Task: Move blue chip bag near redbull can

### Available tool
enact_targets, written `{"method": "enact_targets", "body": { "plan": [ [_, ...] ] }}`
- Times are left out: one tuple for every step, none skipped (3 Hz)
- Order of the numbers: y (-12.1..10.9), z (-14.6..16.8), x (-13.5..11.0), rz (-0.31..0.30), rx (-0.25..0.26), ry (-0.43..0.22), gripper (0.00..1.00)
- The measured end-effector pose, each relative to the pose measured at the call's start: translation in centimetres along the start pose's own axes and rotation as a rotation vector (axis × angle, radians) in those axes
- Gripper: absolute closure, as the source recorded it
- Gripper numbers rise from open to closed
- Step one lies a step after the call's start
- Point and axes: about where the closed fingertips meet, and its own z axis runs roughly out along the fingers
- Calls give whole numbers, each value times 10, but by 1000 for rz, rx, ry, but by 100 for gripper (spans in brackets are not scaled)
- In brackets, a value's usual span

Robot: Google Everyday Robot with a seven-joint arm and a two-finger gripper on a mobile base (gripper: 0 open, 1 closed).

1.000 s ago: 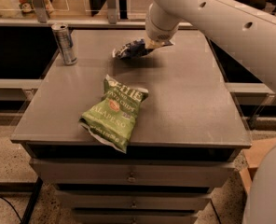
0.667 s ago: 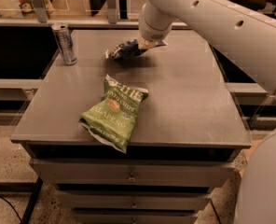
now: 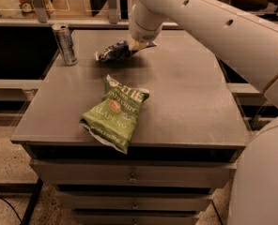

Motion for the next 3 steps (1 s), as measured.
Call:
{"method": "enact_targets", "body": {
  "plan": [
    [0,3,-20,-34,-4,-18,100],
    [0,4,-36,-61,-6,-31,82],
    [1,4,-46,-75,-6,-36,59]
  ]
}}
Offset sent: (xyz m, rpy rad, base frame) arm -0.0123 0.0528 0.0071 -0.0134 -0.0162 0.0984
